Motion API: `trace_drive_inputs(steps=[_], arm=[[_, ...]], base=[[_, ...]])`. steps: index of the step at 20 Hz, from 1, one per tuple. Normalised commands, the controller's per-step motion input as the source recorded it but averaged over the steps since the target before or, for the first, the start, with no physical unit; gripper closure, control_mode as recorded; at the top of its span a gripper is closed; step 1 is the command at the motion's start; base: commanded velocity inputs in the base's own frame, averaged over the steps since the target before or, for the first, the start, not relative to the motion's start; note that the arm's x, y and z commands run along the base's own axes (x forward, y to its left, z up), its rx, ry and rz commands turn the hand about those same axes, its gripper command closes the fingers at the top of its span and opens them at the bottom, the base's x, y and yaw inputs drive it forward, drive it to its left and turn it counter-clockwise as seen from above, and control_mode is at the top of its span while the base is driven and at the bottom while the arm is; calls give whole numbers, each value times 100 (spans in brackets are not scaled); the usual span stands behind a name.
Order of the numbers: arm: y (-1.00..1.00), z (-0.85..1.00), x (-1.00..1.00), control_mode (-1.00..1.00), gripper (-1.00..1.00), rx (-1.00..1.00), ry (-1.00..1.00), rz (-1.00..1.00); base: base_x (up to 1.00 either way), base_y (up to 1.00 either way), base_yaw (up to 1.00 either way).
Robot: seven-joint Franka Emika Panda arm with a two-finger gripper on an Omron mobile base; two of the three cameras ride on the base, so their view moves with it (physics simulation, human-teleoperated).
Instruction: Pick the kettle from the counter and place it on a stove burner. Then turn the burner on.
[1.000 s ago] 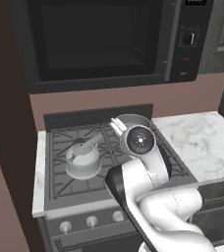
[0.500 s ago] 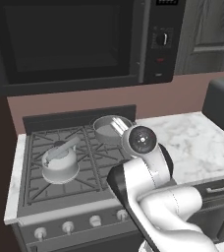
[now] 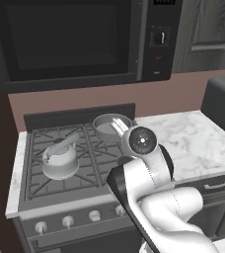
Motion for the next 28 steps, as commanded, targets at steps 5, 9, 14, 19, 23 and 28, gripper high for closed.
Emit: trace_drive_inputs(steps=[5, 9, 14, 19, 23, 28], arm=[[0, 0, 0, 100, -100, 0, 0, 0], [0, 0, 0, 100, -100, 0, 0, 0], [0, 0, 0, 100, -100, 0, 0, 0], [0, 0, 0, -100, -100, 0, 0, 0], [0, 0, 0, -100, -100, 0, 0, 0], [0, 0, 0, -100, -100, 0, 0, 0]], base=[[0, 0, 0], [0, 0, 1], [0, 0, 8], [0, 0, 1], [0, 0, 0], [0, 0, 0]])
